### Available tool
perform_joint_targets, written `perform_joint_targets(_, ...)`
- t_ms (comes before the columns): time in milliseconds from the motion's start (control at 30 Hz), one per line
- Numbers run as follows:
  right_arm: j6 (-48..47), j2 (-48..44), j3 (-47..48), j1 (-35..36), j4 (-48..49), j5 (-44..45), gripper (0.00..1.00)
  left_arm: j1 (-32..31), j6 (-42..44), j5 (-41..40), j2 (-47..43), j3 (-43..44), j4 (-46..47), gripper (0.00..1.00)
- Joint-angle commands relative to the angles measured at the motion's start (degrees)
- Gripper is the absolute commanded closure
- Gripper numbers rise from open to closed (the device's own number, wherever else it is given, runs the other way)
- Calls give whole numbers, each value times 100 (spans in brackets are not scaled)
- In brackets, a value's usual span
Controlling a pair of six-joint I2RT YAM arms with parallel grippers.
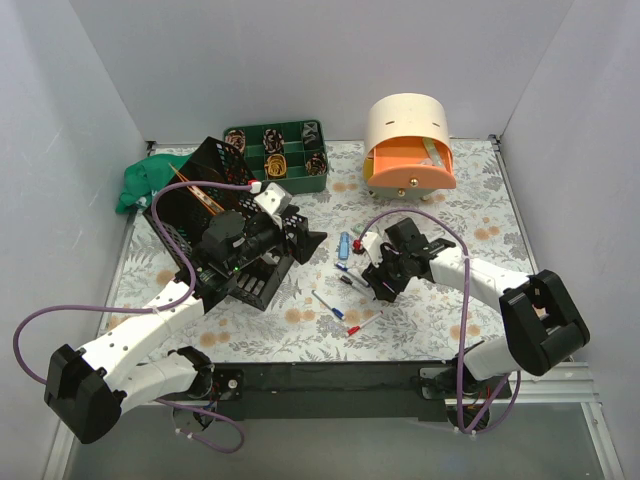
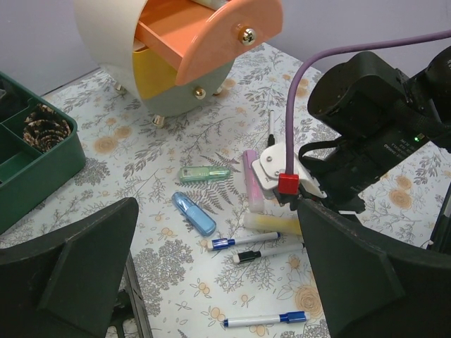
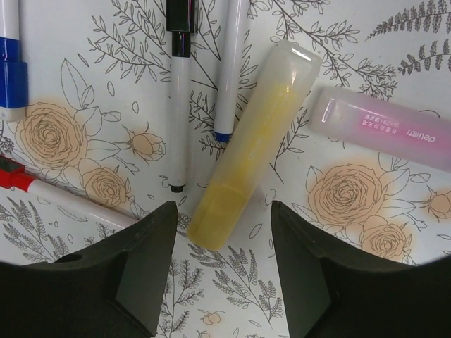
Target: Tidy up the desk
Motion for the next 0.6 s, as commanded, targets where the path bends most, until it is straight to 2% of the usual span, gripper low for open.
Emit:
perform_joint_targets(0,46,213,222,171,136,453,36,25,91,52,-148,121,-29,2)
perform_joint_targets(100,-7,353,248,207,137,998,42,25,117,25,-183,112,-29,2)
perform_joint_targets(200,-59,354,222,207,136,1246,52,25,126,8,-227,112,-29,2)
perform_joint_targets(333,-182,310,108,199,75,1194,65,25,135,8,-262,112,-29,2)
perform_joint_targets(367,-218,284,90,199,58,1133,73,25,144,8,-271,112,-29,2)
perform_joint_targets(467,-393,109,55,172,-65,852,85,25,153,-18,-289,104,-29,2)
perform_joint_targets(567,-762,-234,238,111,-354,667,92,25,153,-19,-298,104,-29,2)
